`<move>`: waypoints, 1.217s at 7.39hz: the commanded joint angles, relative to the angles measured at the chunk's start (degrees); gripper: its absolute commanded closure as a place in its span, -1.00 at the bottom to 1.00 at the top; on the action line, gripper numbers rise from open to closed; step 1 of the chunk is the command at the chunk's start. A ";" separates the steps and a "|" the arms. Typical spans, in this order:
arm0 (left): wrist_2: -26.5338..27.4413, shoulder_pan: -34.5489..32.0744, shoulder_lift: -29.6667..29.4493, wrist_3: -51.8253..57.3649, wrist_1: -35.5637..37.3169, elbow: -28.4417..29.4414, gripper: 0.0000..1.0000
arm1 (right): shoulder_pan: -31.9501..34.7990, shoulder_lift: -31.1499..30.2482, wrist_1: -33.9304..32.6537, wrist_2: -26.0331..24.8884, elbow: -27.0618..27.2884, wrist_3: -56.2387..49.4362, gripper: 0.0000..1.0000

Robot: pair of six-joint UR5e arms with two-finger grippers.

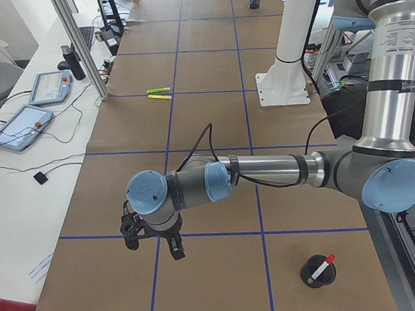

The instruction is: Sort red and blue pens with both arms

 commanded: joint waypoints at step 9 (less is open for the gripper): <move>1.99 9.37 4.94 -12.88 -21.42 -0.26 -1.00 | -8.34 10.31 3.78 6.59 0.88 10.35 -1.00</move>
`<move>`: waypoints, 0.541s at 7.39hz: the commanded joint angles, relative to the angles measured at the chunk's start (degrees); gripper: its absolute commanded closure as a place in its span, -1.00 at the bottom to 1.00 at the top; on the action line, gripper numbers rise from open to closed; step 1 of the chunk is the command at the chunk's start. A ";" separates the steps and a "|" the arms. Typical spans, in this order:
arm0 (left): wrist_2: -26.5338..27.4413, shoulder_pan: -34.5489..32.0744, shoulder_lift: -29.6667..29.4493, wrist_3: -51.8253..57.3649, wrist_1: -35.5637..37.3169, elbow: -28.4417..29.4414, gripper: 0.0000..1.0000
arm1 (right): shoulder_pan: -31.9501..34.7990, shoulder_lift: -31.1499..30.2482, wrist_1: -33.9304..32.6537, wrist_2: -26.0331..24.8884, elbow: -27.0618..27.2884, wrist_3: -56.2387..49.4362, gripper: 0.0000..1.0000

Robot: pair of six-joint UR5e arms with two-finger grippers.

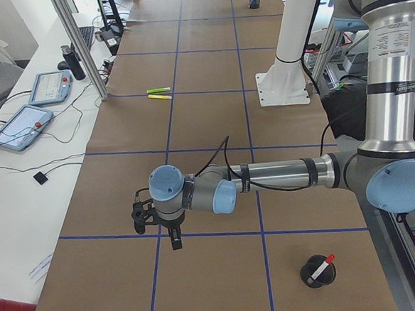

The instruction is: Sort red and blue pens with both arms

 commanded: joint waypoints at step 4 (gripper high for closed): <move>3.95 0.79 -1.14 0.52 2.24 -6.14 -1.00 | -1.81 0.45 0.11 0.03 1.21 1.06 -1.00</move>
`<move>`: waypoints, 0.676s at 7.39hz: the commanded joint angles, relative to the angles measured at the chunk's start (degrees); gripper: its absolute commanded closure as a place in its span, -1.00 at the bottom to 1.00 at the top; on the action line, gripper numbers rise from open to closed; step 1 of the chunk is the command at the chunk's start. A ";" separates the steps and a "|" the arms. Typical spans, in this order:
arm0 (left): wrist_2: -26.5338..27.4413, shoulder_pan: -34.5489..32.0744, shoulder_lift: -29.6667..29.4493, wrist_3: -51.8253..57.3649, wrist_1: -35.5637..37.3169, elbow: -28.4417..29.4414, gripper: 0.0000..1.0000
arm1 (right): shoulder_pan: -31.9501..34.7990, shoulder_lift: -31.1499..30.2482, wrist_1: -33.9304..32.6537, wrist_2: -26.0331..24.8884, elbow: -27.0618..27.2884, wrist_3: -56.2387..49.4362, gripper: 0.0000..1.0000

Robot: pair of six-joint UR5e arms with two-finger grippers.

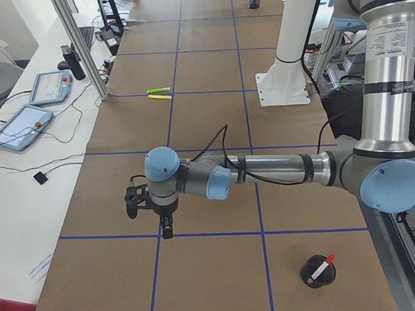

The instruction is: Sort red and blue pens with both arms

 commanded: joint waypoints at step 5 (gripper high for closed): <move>-0.19 0.19 2.42 0.89 0.40 -3.05 -1.00 | -0.14 -1.29 0.27 0.25 3.29 0.03 -1.00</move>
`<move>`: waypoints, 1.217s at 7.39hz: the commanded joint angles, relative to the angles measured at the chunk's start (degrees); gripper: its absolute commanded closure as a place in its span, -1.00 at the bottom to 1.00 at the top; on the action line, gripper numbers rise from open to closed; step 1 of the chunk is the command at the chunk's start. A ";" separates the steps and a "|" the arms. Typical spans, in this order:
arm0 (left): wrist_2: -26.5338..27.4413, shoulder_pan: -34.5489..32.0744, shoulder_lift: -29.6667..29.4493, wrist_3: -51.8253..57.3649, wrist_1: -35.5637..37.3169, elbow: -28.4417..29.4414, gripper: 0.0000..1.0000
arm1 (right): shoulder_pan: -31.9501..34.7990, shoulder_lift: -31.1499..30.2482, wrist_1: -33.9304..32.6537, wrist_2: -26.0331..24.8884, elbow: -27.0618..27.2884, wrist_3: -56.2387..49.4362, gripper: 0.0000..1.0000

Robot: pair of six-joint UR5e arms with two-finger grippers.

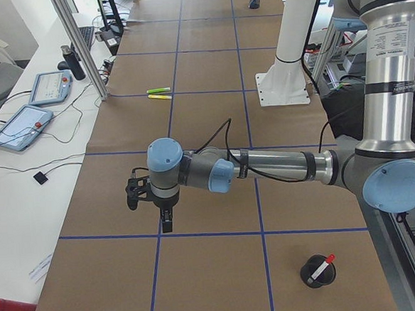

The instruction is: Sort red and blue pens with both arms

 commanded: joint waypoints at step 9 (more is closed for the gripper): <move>0.09 0.03 1.78 -0.23 -0.16 -2.80 -1.00 | 0.08 -8.22 0.42 -0.13 6.35 -0.07 -1.00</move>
